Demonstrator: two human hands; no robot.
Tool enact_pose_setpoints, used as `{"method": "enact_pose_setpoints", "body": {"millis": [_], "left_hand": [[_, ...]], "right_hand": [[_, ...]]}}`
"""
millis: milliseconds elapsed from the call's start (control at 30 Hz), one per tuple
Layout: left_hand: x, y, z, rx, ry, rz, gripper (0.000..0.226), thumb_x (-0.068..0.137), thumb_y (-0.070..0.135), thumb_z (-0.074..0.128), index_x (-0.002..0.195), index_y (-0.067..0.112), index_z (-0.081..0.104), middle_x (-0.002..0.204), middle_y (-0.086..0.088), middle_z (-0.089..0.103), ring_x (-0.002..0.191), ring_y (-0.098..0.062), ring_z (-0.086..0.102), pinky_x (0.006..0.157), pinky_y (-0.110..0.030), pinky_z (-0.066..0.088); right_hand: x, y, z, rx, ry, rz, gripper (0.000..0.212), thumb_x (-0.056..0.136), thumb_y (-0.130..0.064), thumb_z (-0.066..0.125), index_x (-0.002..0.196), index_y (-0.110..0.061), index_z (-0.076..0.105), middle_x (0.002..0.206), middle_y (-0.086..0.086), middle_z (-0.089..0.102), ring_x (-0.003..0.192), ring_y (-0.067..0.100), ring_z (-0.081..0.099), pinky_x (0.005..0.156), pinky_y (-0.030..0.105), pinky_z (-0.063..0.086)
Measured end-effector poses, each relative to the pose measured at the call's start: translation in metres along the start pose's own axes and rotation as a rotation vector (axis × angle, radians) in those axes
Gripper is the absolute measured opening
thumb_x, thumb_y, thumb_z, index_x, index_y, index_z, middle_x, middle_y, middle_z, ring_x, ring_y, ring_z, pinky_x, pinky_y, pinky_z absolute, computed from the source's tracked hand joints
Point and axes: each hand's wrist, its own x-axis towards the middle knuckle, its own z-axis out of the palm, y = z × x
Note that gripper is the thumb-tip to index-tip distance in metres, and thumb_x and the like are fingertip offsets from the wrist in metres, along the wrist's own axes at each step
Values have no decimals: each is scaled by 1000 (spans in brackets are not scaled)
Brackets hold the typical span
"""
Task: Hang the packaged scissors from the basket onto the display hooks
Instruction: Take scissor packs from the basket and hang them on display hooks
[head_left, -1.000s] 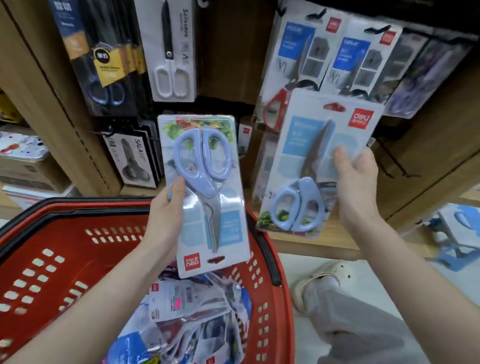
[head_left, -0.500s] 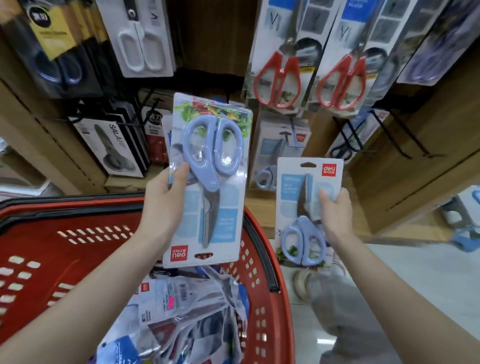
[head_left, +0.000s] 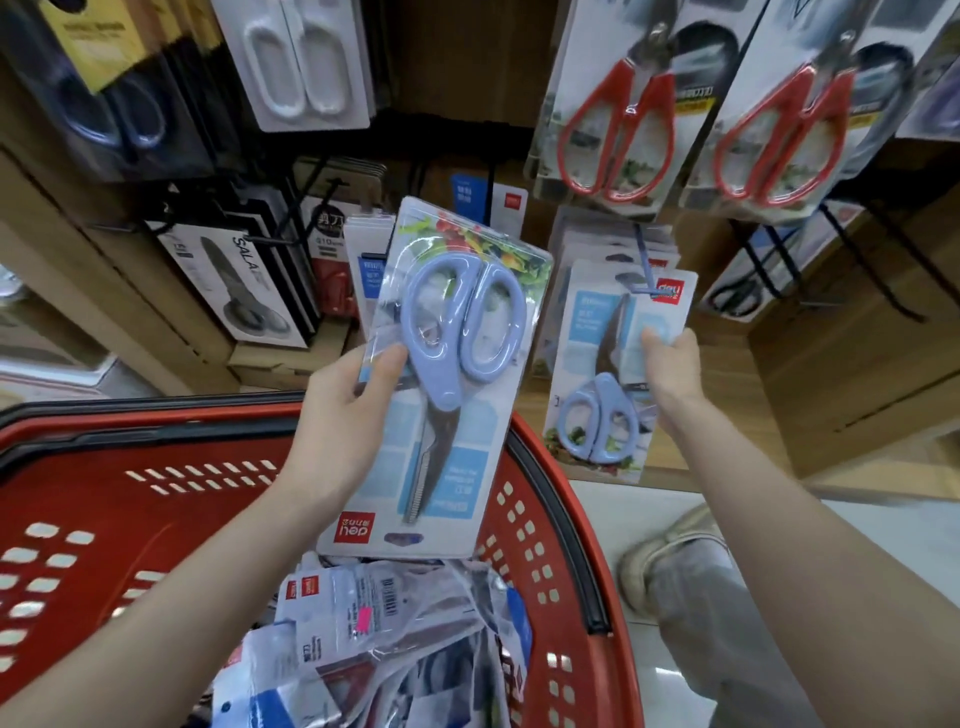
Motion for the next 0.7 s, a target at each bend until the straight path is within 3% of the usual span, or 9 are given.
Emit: {"method": "enact_pose_setpoints", "body": {"millis": [133,233,400,567,633,700], "left_hand": [[0,-5,-3,-6,-21,-10,32,98,22,48,72,31,65,66,23,67,61,7,56,61,-11,43],[0,-8,-4,12,-33,-19,27,97,24,49,78,30,67,71,24,69,67,8,60,64,-14,45],[-1,-9,-6,20,-39,-32,30,98,22,47,78,32,67,70,25,68,66,10,61,61,-7,44],[-9,-4,-4,37,-43,-85,28,98,24,46,86,35,69,83,24,71,80,5,66,79,-22,49],[-11,-6,-6,18,-61,-124,26,95,36,50,83,26,71,80,14,72,76,-6,64,77,-30,48],[-15,-4,-9,37,-76,-152,49,85,54,54,87,8,67,77,-6,65,73,-19,56,73,-37,45]], "right_hand": [[14,-11,9,-48,-29,-11,40,94,-25,48,126,-3,45,121,16,57,110,33,56,98,45,44],[22,-13,16,-97,-75,28,46,98,-27,43,136,-2,34,119,10,47,104,21,45,96,37,38],[24,-16,16,-121,-55,50,48,97,-30,47,135,-3,36,134,15,49,120,33,50,104,46,40],[6,-23,7,-263,-66,71,60,90,-25,61,134,8,36,136,19,49,124,32,49,94,33,41],[-16,-20,2,-353,-61,5,56,90,-24,62,131,9,40,134,20,49,121,33,50,90,33,43],[-48,-21,-3,-404,-123,-134,41,95,-20,54,125,6,45,124,19,51,116,32,50,84,30,39]]}}
